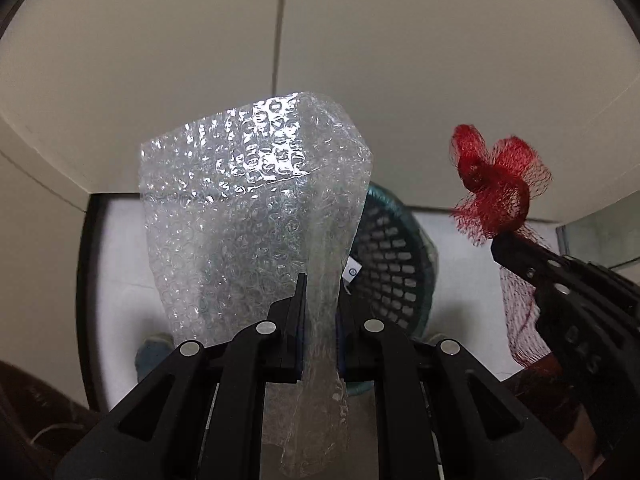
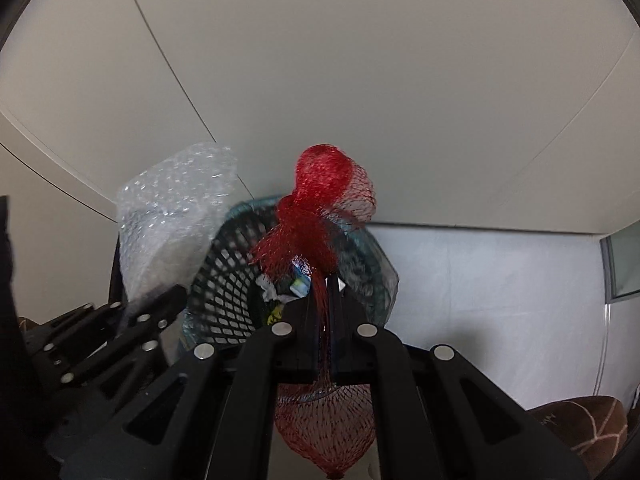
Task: Collect trash
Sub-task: 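Lower both held items over the wastebasket and open both tools to drop them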
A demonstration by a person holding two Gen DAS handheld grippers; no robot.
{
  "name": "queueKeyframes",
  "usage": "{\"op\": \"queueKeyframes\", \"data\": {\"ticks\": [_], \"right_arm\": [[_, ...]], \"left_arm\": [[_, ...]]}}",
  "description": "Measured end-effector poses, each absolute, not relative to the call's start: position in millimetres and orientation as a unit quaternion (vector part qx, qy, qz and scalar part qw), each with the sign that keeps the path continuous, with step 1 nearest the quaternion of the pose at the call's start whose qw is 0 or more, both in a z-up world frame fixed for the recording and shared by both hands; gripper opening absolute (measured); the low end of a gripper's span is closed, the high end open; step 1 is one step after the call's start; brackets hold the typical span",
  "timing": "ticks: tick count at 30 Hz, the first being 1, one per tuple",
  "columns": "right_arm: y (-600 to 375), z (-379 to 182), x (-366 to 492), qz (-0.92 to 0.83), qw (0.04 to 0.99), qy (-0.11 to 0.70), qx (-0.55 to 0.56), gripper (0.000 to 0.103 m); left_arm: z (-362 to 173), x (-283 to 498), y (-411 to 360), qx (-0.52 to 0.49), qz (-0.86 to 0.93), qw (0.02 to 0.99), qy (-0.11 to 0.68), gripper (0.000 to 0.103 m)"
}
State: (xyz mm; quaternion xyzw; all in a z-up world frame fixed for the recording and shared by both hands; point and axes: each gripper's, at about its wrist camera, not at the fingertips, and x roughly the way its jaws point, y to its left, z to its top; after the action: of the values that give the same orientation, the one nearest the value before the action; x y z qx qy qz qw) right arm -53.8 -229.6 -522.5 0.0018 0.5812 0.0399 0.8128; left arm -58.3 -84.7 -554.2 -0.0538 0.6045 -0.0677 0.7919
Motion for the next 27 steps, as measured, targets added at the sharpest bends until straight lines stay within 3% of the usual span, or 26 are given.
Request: {"op": "queueKeyframes", "data": {"ticks": [6, 13, 17, 20, 22, 27], "right_arm": [[-244.3, -545.7, -39.7, 0.031, 0.794, 0.607, 0.007, 0.002], [-241.6, -553.3, -43.6, 0.035, 0.783, 0.621, 0.008, 0.002], [-244.0, -553.0, -48.7, 0.035, 0.785, 0.619, 0.007, 0.002], [-247.0, -554.5, -47.3, 0.028, 0.785, 0.619, 0.017, 0.002], [-250.1, -554.4, -45.9, 0.023, 0.785, 0.619, 0.024, 0.002], [-252.1, -559.6, -43.6, 0.03, 0.781, 0.623, 0.044, 0.002]], "left_arm": [[-597.5, -45.8, -86.0, -0.053, -0.074, 0.766, 0.636, 0.011], [-586.4, -41.3, -90.8, -0.059, -0.084, 0.768, 0.632, 0.019], [-579.3, -44.3, -91.1, -0.064, -0.088, 0.77, 0.629, 0.043], [-573.4, -45.8, -90.9, -0.059, -0.086, 0.774, 0.624, 0.055], [-576.5, -46.4, -92.2, -0.063, -0.084, 0.775, 0.624, 0.058], [-565.2, -44.6, -81.7, -0.065, -0.065, 0.783, 0.615, 0.079]]}}
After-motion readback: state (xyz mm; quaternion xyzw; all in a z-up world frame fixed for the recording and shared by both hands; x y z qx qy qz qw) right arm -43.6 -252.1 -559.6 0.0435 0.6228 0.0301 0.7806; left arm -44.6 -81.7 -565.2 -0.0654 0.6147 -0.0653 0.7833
